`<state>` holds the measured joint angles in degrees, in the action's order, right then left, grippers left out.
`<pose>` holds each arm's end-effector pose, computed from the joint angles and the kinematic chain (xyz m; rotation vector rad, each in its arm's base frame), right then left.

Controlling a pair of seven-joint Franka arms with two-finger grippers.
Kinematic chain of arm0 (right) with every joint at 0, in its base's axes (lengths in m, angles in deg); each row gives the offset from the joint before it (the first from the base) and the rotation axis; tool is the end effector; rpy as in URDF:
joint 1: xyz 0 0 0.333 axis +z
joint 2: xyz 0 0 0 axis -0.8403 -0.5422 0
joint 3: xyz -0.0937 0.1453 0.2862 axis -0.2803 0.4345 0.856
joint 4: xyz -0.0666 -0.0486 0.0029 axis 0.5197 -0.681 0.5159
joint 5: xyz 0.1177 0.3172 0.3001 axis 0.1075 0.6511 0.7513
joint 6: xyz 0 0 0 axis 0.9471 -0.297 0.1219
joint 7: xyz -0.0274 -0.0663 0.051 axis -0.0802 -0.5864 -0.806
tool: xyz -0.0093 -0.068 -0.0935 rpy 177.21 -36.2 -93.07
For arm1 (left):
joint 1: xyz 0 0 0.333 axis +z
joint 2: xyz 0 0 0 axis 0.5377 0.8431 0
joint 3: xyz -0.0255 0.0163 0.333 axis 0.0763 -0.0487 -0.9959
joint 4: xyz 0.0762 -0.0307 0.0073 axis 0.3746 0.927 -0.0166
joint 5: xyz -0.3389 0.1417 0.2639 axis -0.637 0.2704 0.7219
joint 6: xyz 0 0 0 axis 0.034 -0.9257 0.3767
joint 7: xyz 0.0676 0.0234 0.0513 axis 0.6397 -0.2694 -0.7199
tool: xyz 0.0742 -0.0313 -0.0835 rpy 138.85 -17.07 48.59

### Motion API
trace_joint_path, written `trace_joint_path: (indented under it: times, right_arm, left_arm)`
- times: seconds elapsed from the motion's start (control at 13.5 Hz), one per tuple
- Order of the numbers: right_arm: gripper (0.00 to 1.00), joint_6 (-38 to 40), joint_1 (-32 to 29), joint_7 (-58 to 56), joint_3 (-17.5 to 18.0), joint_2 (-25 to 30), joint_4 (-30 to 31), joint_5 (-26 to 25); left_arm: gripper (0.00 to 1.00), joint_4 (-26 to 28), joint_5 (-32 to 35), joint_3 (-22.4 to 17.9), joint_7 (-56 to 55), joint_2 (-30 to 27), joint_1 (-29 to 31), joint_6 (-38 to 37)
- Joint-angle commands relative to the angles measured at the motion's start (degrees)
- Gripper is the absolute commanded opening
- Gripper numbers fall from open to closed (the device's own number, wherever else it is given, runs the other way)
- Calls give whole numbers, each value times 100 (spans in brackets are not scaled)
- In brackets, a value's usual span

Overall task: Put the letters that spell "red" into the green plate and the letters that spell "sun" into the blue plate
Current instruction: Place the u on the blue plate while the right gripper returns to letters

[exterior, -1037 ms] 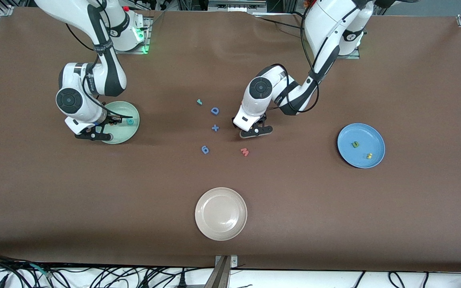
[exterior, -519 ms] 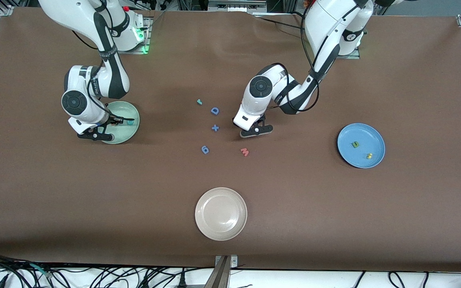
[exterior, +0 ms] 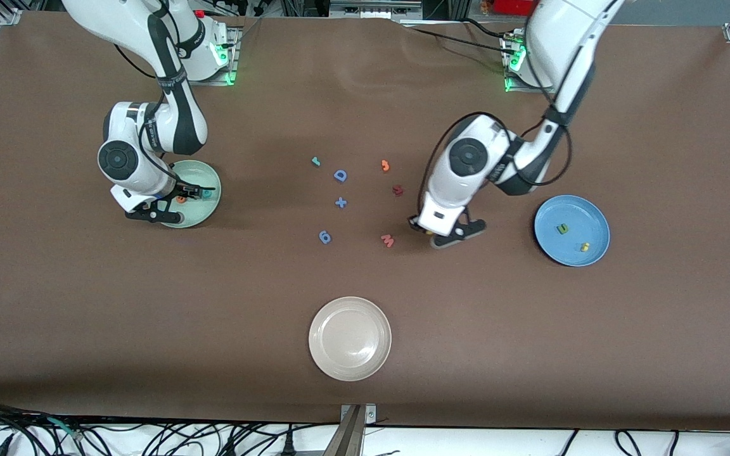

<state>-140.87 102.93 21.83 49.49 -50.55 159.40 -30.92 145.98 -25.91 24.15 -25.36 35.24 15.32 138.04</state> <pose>0.5275 0.0683 0.1648 3.0017 -0.1189 -0.2959 0.5986 -0.3481 0.2046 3.0134 0.6504 -0.0174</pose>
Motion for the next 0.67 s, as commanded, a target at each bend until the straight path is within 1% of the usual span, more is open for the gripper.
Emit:
trace_joint_path:
  times: [0.0, 0.15, 0.3, 0.52, 0.59]
  right_arm:
    - [75, 391, 29, 570, 279, 578, -13, 87]
    - [80, 646, 38, 1289, 709, 807, -179, 87]
    - [98, 805, 38, 1966, 1157, 905, -399, 78]
    - [98, 727, 38, 2872, 1860, 879, -584, 78]
    - [98, 648, 38, 3075, 2054, 870, -593, 78]
  left_arm:
    - [7, 107, -51, 48, 787, -254, 655, -393]
    - [8, 107, -42, 31, 1630, -263, 1165, -569]
    - [8, 98, -16, -65, 2491, -315, 1596, -806]
    - [8, 98, -16, -417, 3687, -395, 1966, -1009]
    - [10, 115, -16, -539, 4073, -377, 2063, -1010]
